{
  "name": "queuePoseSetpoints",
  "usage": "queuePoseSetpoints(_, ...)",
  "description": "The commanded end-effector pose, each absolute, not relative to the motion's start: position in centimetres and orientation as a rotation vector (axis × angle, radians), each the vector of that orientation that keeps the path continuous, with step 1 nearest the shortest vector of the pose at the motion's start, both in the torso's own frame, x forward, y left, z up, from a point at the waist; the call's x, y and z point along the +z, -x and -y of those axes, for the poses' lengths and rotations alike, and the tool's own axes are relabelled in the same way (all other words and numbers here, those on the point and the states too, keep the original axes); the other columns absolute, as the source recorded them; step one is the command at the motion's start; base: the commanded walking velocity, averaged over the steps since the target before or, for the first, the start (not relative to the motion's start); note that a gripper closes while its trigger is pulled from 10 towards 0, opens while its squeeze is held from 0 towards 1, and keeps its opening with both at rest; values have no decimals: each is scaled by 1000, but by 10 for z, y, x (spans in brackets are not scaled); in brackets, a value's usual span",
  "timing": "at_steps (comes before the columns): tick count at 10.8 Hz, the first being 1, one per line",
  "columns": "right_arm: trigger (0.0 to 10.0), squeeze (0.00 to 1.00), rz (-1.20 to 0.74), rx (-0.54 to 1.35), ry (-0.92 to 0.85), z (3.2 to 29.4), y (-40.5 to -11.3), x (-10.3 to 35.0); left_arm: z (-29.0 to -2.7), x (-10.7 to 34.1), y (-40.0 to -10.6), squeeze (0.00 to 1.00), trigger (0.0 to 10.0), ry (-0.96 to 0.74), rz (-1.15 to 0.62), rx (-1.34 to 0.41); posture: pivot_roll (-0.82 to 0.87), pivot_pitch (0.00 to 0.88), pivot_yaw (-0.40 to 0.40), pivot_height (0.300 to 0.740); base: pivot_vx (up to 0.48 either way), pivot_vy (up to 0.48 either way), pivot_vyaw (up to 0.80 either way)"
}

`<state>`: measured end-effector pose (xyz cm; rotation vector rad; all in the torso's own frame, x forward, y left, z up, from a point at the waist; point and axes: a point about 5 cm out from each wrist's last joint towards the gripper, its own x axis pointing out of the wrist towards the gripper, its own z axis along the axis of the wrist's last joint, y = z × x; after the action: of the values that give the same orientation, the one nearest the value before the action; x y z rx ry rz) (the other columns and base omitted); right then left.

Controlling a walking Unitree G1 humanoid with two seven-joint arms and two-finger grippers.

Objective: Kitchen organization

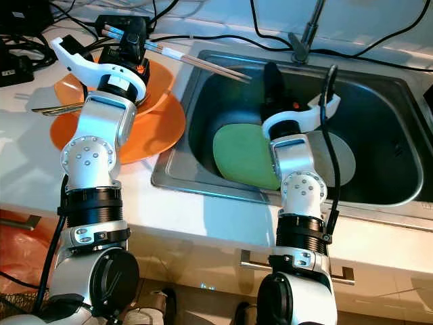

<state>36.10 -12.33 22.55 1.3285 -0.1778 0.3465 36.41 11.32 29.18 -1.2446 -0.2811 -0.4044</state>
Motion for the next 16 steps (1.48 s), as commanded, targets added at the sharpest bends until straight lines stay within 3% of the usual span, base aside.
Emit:
queuePoseSetpoints(1,10000,0,175,410,-1366,104,-358,236,-71,291,-359,0,10000,1326,198,-493,72,134,-20,740,0,0,0)
queuePoseSetpoints(16,10000,0,153,549,-1372,88,-344,249,-56,298,-362,0,10000,1377,189,-539,54,136,-18,740,0,0,0)
